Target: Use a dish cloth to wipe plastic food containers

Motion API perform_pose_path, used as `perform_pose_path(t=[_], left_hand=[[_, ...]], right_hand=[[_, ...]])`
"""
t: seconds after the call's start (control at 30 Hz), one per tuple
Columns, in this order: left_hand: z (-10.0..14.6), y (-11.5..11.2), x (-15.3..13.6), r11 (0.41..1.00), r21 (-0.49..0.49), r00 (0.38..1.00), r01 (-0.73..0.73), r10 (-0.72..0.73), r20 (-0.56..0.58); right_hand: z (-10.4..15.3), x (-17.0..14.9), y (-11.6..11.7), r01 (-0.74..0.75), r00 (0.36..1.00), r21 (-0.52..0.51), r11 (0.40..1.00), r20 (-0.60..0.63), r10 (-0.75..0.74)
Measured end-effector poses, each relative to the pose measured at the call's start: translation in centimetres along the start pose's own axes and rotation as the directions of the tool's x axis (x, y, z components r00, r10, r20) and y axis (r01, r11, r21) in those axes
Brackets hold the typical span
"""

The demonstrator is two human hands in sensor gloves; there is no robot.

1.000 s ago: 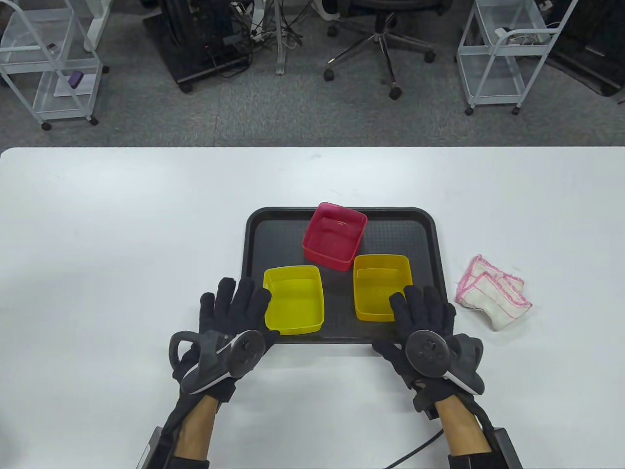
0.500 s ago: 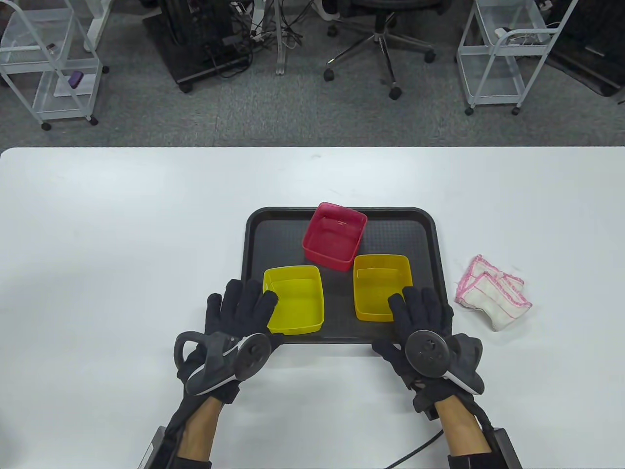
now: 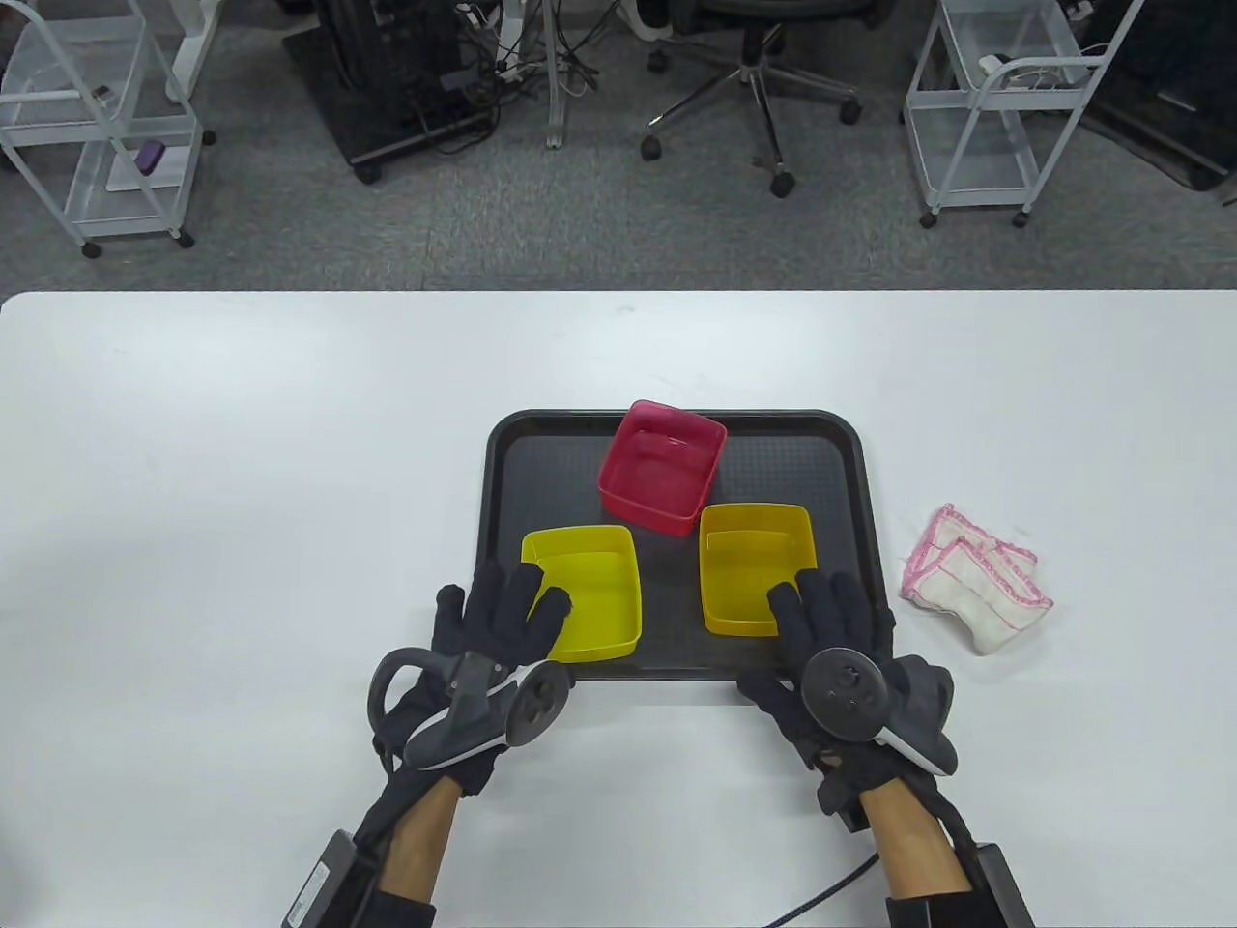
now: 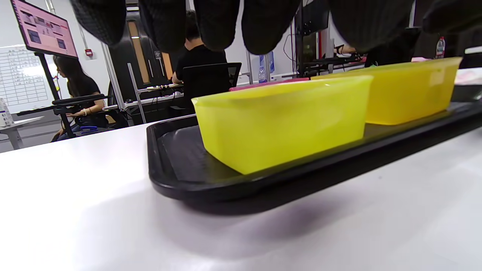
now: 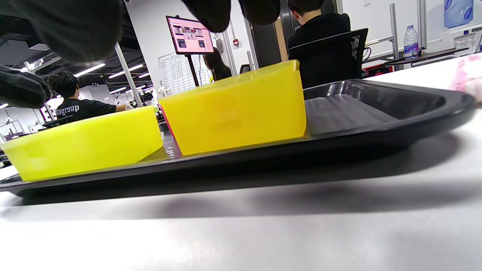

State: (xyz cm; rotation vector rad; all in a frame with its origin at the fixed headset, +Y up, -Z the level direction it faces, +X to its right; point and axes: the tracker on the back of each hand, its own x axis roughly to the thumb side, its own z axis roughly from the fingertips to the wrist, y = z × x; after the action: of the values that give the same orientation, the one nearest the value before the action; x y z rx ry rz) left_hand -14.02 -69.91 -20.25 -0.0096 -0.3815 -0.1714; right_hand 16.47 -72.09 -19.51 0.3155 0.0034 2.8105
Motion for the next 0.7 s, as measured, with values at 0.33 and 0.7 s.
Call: perform_pose_path(t=[0.33,0.7], left_hand=[[-1.5,-1.7,0.6,0.995,-0.096,1.0,0.015,-0.013,0.021],[-2.2,-3.4,0.7,0.986,-0.161,0.999,0.047,-0.047,0.007]], right_hand=[[-0.1,0.0,0.1,-0.002,1.0,0.014,1.0,-0.006,0.002],[-0.2,0.1,0.2,-0.009,1.0,0.026,1.0,-0.01,0.009]])
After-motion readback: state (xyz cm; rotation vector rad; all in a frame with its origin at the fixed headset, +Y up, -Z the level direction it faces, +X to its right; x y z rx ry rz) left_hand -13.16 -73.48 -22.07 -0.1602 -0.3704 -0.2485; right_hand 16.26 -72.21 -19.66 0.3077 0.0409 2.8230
